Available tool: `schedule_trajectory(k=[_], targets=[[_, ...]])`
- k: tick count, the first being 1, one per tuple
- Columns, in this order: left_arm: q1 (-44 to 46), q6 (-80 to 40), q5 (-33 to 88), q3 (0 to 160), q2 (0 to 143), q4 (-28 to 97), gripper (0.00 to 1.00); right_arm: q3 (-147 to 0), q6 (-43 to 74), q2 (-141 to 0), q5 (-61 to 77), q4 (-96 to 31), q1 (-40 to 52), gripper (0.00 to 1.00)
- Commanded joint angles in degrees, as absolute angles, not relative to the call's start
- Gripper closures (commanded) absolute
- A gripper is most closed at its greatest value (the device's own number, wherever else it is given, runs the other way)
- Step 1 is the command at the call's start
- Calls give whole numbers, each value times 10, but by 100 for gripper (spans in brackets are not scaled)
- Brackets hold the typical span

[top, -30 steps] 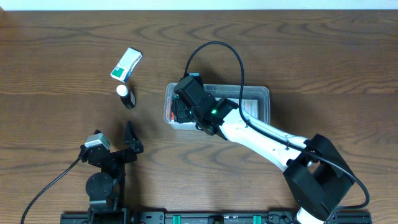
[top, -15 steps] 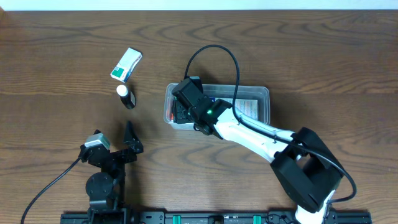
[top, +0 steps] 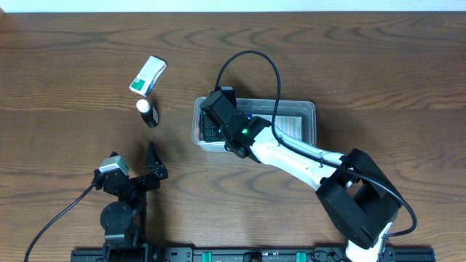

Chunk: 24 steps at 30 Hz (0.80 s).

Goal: Pack container
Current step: 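Open the right gripper to release the tin beside the red box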

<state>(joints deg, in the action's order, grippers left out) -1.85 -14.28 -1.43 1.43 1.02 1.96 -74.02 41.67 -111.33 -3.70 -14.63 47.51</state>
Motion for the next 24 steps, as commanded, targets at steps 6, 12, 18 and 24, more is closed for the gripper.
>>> schedule_trajectory(k=[6,12,18,24], targets=[[-21,-133,-17,2,10,41,2,-741,422,-1117,-49,-143,481,34],[-21,-133,-17,2,10,41,2,-741,422,-1117,-49,-143,481,31],[-21,-134,-17,2,10,41,2,-741,421,-1117,-49,-143,481,30],[-21,-133,-17,2,10,41,2,-741,421,-1117,-49,-143,481,30]])
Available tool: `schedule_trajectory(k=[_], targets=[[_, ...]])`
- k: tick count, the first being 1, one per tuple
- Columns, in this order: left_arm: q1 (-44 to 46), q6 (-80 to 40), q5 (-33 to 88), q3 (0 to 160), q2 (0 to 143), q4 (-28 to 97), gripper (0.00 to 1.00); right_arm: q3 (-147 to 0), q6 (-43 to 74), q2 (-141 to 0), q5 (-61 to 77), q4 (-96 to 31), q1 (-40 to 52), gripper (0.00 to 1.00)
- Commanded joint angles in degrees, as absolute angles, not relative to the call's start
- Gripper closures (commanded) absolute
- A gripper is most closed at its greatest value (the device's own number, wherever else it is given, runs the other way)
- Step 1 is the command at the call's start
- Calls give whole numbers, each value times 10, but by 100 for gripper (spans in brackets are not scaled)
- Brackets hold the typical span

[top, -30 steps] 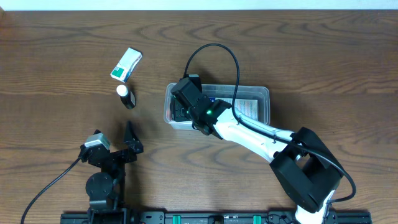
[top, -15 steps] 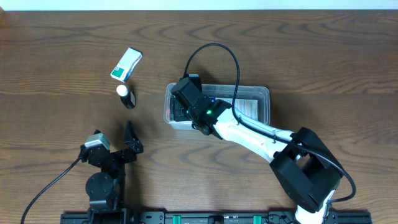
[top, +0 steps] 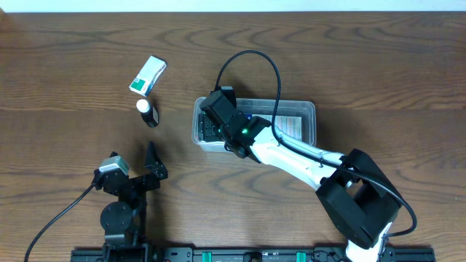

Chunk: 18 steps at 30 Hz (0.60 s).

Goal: Pack container
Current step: 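Open the right gripper to release the tin beside the red box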

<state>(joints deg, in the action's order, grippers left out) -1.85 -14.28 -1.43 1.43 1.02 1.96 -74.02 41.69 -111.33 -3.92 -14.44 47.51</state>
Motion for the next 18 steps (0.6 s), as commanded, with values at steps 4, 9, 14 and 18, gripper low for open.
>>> schedule_trajectory(k=[4,9,14,18], targets=[[-21,-133,-17,2,10,41,2,-741,410,-1113,-49,-143,481,30],[-21,-133,-17,2,10,41,2,-741,385,-1089,-64,-150,478,25],[-21,-133,-17,2,10,41,2,-741,362,-1038,-96,-174,469,22],[-21,-133,-17,2,10,41,2,-741,359,-995,-104,-191,453,20]])
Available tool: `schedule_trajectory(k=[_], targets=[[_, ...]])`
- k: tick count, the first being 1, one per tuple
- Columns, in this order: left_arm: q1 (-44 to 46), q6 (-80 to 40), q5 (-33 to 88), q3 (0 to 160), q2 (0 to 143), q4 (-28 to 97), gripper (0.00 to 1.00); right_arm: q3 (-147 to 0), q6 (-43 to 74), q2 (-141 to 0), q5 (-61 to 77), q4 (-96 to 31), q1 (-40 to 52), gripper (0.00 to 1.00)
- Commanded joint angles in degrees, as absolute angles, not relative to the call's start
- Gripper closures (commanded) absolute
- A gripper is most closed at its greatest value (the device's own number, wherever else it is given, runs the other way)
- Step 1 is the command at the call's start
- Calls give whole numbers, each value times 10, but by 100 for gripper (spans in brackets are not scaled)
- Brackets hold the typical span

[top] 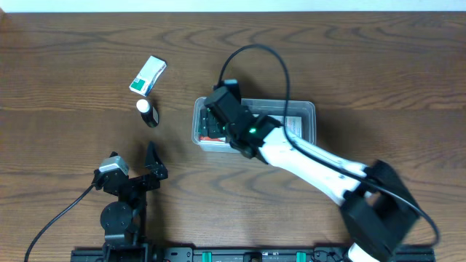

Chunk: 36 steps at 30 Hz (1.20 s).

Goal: Pack container
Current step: 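Open the right gripper to release the tin beside the red box, then lift the right gripper and retract it to the right side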

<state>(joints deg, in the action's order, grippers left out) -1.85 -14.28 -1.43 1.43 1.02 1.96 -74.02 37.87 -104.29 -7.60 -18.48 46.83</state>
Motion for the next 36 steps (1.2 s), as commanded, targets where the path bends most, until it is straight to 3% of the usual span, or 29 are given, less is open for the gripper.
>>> schedule_trajectory(k=[1,7,13,25,36], targets=[[-21,-134,-17,2,10,41,2,-741,355,-980,-105,-196,445,19],[-21,-134,-17,2,10,41,2,-741,300,-887,-105,-240,367,14],[-21,-133,-17,2,10,41,2,-741,284,-806,-102,-298,223,6],[-21,-133,-21,2,10,41,2,-740,296,-802,-55,-359,-33,1],[-21,-143,-12,2,10,41,2,-740,312,-832,-58,-403,-98,1]])
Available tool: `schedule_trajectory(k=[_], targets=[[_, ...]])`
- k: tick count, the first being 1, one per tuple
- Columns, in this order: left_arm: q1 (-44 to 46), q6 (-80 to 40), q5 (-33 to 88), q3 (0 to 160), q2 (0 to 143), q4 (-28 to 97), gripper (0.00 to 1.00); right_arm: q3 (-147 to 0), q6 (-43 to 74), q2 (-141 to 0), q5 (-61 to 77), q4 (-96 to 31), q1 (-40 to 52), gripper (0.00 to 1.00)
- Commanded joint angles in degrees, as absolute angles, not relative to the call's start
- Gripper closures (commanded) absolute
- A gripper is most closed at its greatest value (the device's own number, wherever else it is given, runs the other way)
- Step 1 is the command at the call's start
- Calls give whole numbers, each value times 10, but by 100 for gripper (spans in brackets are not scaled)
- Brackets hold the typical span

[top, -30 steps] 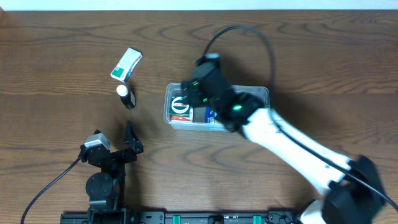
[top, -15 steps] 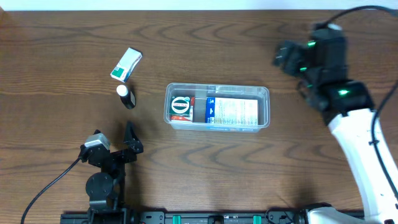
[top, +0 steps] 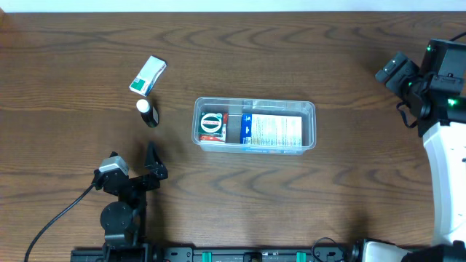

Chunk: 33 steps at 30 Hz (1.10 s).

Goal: Pack container
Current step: 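Lift the right gripper and retract it to the right side, then move the left gripper over the white-green Panadol box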

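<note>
A clear plastic container (top: 309, 125) lies at the table's middle. It holds a round red and green item (top: 212, 125) at its left end and a white and blue box (top: 271, 131) filling the rest. A green and white box (top: 148, 76) and a small black bottle with a white cap (top: 148, 112) lie on the table to the container's left. My right gripper (top: 386, 71) hangs at the far right, well away from the container; its fingers look apart with nothing in them. Parked at the front left, my left gripper (top: 154, 161) is open and empty.
The left arm's base (top: 116, 215) stands at the front edge. The right arm's white link (top: 444, 175) runs along the right edge. The wooden table (top: 73, 145) surrounds everything.
My right gripper was over the container's left end. It is now up at the far right edge, and the container's contents show in full. The left arm has not moved.
My right gripper was low in the container's left end at the two oldest moments, covering what lay there. Then it stood slightly higher over the same spot. Now it is far off to the right, and the round item lies in the container.
</note>
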<state>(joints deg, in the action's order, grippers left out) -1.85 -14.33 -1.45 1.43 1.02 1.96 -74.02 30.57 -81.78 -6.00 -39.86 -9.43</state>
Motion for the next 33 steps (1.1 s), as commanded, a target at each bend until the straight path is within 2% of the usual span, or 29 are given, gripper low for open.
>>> schedule_trajectory(k=[1,11,18,24,33], targets=[[-21,-143,-7,2,10,41,2,-740,312,-835,-58,-405,-98,1],[-21,-145,33,37,34,54,2,-740,312,-842,-58,-428,-98,1],[-21,-137,35,181,173,110,2,-740,312,-842,-58,-428,-98,1],[-21,-103,76,405,383,209,2,-740,312,-842,-58,-428,-98,1],[-21,-2,84,868,754,555,2,-740,312,-842,-58,-428,-98,1]])
